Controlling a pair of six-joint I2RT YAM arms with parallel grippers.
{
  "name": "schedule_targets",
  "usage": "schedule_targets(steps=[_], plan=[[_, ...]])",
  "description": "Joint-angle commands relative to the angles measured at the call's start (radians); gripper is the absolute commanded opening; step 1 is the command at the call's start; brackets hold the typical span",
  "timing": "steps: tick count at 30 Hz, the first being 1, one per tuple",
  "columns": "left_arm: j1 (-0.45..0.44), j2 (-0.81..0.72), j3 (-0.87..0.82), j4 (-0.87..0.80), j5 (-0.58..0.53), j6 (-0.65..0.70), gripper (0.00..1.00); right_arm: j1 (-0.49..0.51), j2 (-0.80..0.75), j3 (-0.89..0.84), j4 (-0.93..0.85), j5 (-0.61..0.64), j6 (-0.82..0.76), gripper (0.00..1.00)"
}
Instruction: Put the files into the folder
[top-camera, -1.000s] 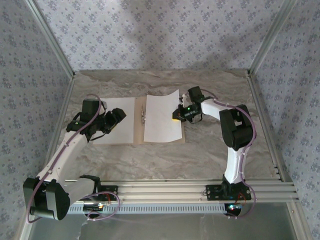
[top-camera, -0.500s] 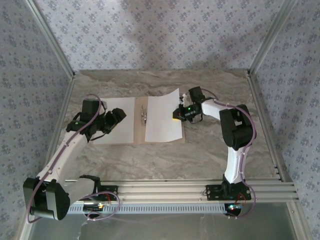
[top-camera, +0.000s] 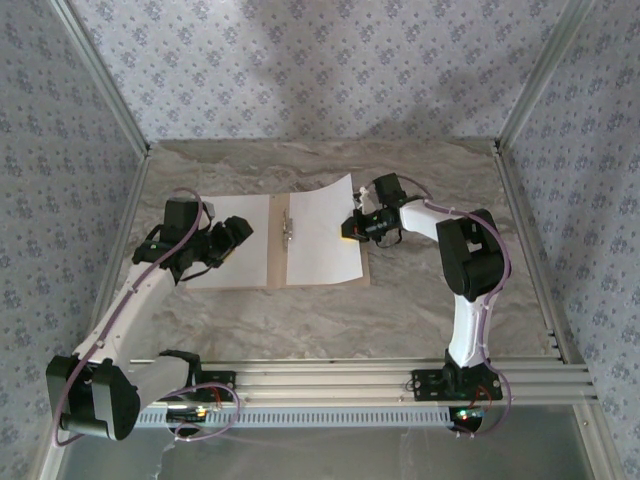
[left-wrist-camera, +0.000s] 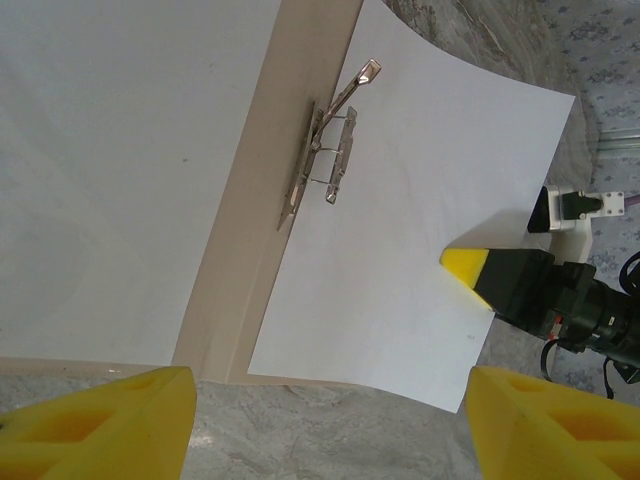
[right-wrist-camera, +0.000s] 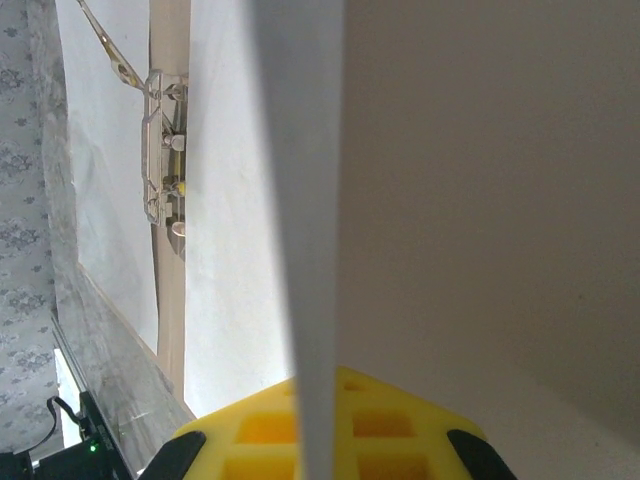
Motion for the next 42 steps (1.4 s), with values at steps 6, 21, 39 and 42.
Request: schedule_targets(steps=[6,21,39,42], plan=[[0.006,-0.012,-0.013,-0.011,0.024,0.023,0.72,0.000,0.034,0.040,-0.047,-0.013,-0.055,0.00],[0.006,-0.001,-0.015,0.000,0.032,0.016,0.72,-0.010,0.044,0.055,-0.065,-0.023,-0.057,0.00],[0.006,-0.002,-0.018,0.002,0.034,0.013,0.72,-0.014,0.058,0.059,-0.041,-0.037,-0.023,0.00],[0.006,-0.003,-0.017,0.000,0.034,0.014,0.72,-0.014,0.058,0.060,-0.039,-0.037,-0.019,0.00]])
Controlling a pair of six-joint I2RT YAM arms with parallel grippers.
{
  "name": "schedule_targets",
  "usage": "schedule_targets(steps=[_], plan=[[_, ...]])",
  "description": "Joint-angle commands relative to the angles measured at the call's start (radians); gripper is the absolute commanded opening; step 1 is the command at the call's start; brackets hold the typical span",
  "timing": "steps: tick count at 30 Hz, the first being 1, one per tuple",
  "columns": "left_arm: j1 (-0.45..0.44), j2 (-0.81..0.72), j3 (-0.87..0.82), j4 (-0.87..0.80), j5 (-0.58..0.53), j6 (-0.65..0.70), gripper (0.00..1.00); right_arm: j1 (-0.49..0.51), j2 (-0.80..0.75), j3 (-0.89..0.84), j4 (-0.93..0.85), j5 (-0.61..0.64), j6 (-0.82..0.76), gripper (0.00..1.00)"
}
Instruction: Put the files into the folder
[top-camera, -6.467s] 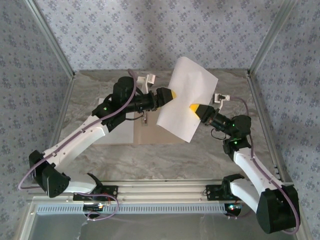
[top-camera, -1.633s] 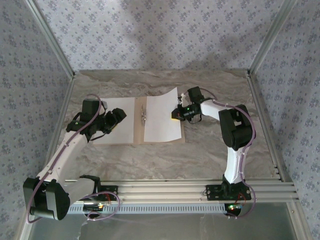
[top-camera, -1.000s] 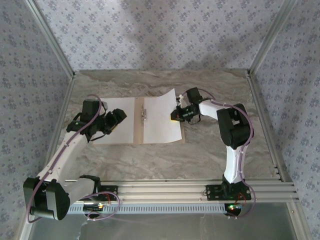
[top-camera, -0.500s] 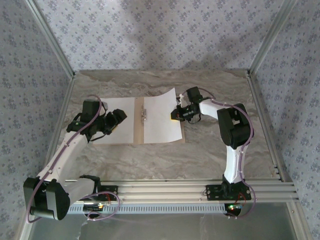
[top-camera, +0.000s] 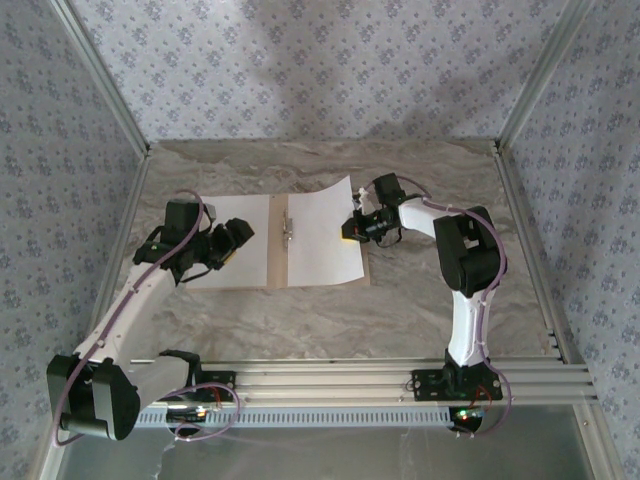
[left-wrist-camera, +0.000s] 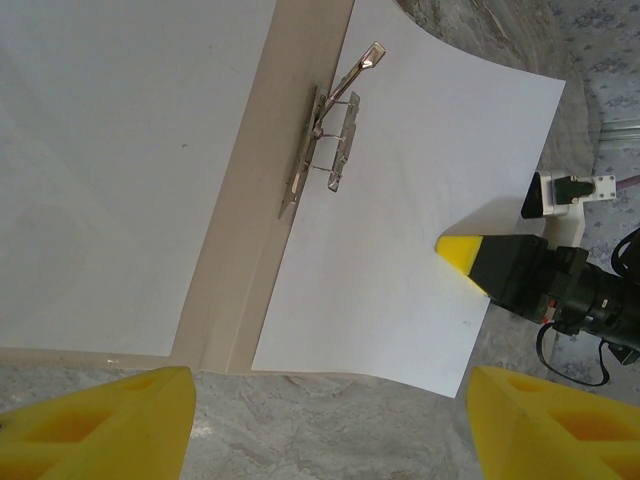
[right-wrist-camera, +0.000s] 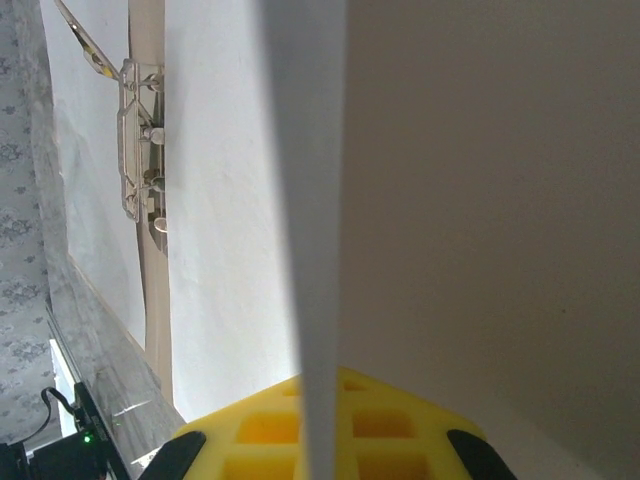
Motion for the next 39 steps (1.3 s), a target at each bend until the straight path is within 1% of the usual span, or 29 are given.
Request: schedule_targets(steps=[1,18,34,37,39], plan=[[0.006,-0.002,-0.005,0.000,0.015,0.015,0.72,-0.007,0.017,0.026,0.001,-0.020,0.013,0.00],[0.006,-0.002,0.000,-0.004,0.015,0.016,0.72,-0.006,0.031,0.037,0.001,-0.029,0.018,0.00],[0.006,0.010,0.005,0.002,0.019,0.015,0.72,-0.004,0.044,0.063,-0.053,-0.016,-0.035,0.00],[0.006,0.010,0.002,0.002,0.018,0.014,0.72,-0.001,0.042,0.069,-0.064,-0.010,-0.043,0.08],[0.006,0.010,0.002,0.004,0.020,0.015,0.72,0.001,0.042,0.072,-0.075,0.003,-0.045,0.16]])
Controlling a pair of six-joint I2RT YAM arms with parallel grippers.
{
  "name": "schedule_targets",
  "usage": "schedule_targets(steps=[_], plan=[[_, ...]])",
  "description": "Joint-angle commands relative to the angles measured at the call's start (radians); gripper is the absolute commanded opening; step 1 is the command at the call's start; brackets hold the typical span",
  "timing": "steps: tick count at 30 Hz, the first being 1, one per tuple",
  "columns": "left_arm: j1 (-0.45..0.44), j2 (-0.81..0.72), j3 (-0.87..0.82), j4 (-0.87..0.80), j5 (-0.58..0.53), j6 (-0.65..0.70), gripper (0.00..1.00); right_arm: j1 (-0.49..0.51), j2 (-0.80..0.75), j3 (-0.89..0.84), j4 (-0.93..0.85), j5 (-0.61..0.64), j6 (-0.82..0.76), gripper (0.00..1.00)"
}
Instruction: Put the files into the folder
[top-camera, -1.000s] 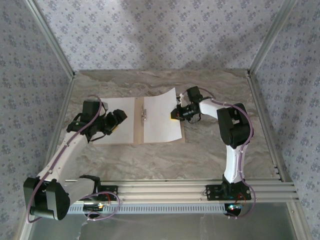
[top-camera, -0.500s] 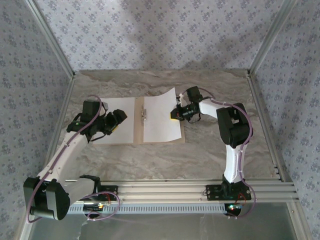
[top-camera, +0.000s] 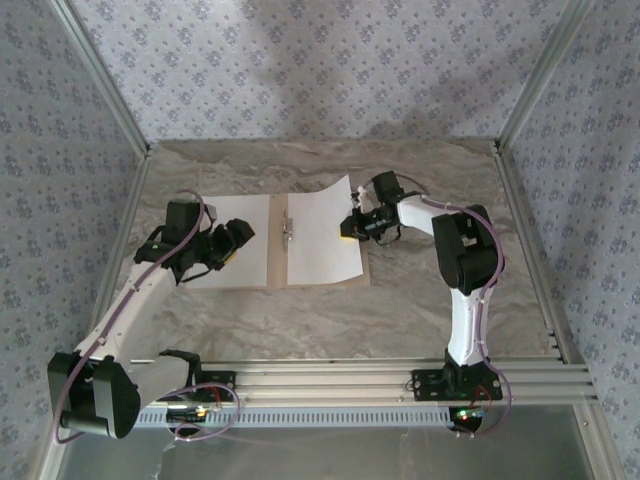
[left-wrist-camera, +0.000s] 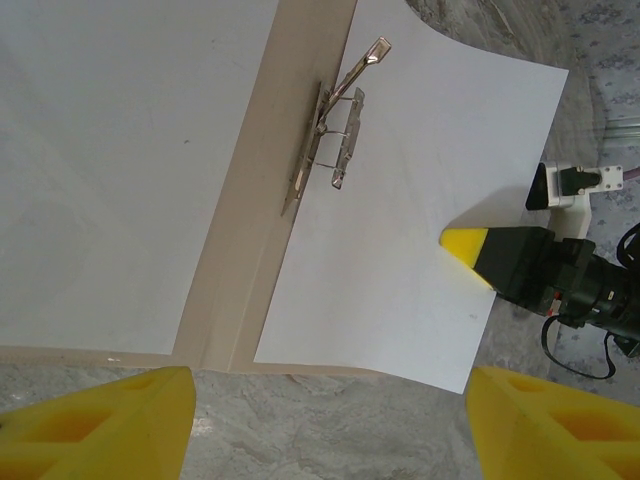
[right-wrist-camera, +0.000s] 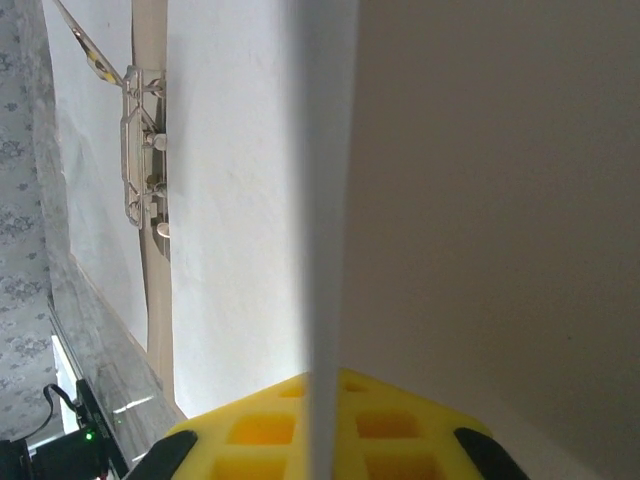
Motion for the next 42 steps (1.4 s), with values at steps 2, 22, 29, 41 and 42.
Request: schedule_targets(steps=[2,22,29,41,42], plan=[[0.006,-0.001,0.002,0.004,0.016,0.015,0.72,0.002,0.019,0.040,-0.061,0.027,-0.026,0.22],[0.005,-0.008,-0.011,0.007,0.018,0.013,0.72,0.004,-0.015,0.092,-0.221,0.134,-0.076,0.61],[0.005,-0.013,-0.011,0.004,0.018,0.014,0.72,0.004,-0.025,0.098,-0.241,0.146,-0.082,0.66],[0.005,-0.013,-0.014,0.007,0.018,0.008,0.72,0.001,-0.058,0.105,-0.284,0.172,-0.098,0.72],[0.005,-0.013,-0.014,0.008,0.018,0.008,0.72,0.001,-0.061,0.108,-0.284,0.177,-0.100,0.72]])
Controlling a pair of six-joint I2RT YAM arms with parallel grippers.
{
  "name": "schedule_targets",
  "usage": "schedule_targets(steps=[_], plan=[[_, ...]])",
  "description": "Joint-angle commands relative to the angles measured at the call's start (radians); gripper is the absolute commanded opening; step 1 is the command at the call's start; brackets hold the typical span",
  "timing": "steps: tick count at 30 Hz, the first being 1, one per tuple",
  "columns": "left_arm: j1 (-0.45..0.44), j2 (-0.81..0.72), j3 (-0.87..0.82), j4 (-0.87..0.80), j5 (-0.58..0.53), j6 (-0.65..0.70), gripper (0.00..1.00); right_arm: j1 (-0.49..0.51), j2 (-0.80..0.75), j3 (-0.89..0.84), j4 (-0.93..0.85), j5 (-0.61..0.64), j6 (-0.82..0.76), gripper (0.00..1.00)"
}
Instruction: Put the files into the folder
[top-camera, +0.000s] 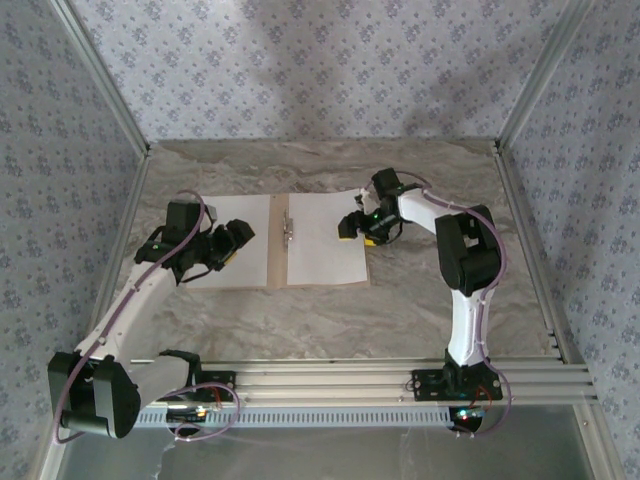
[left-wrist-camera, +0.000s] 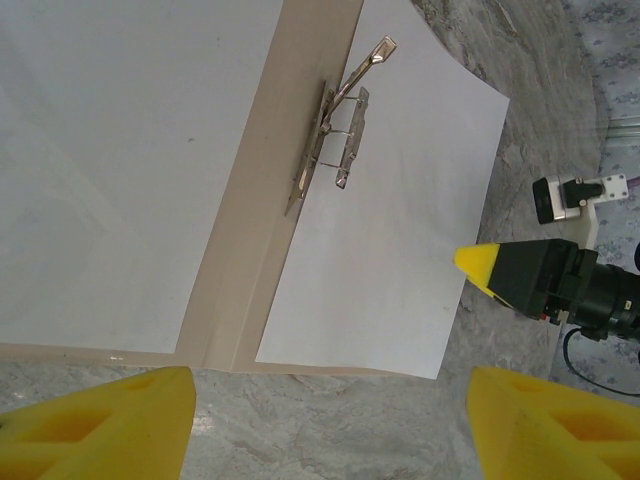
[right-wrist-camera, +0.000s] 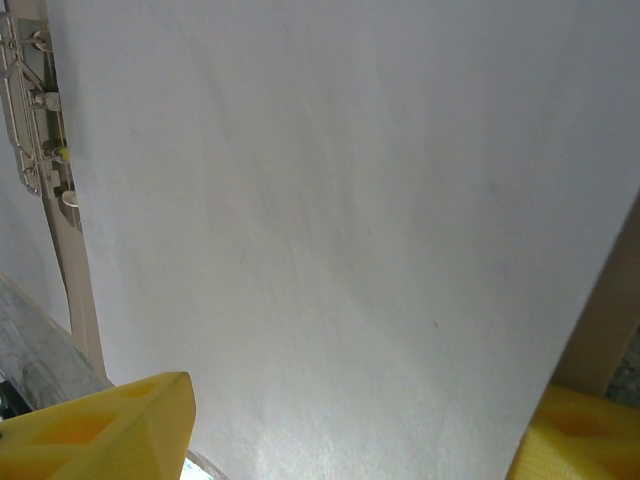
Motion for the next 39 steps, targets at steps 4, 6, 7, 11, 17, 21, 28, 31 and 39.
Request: schedule_targets(steps=[4,6,7,11,17,21,28,31,39], plan=[[0.005,-0.014,-0.009,0.006,0.017,0.008,0.72,-0.005,-0.053,0.048,-0.096,0.046,-0.039,0.73],[0.005,-0.013,-0.009,0.006,0.018,0.009,0.72,-0.009,-0.060,0.055,-0.114,0.057,-0.047,0.74],[0.004,-0.013,-0.009,0.005,0.018,0.008,0.72,-0.010,-0.064,0.057,-0.122,0.062,-0.049,0.74],[0.003,-0.011,-0.011,0.007,0.016,0.009,0.72,-0.020,-0.087,0.058,-0.143,0.079,-0.059,0.75],[0.003,-0.006,-0.011,0.012,0.016,0.009,0.72,-0.027,-0.128,0.048,-0.158,0.096,-0.059,0.75],[0.001,-0.002,-0.011,0.015,0.015,0.008,0.72,-0.028,-0.150,0.044,-0.158,0.091,-0.056,0.75],[-0.006,0.014,0.003,0.022,0.012,0.016,0.72,-0.028,-0.205,0.037,-0.156,0.068,-0.045,0.75],[-0.012,0.034,0.018,0.022,0.008,0.025,0.72,-0.027,-0.240,0.031,-0.155,0.048,-0.036,0.75],[-0.043,0.106,0.084,0.039,-0.010,0.069,0.72,-0.032,-0.353,-0.011,-0.126,-0.009,0.005,0.75]])
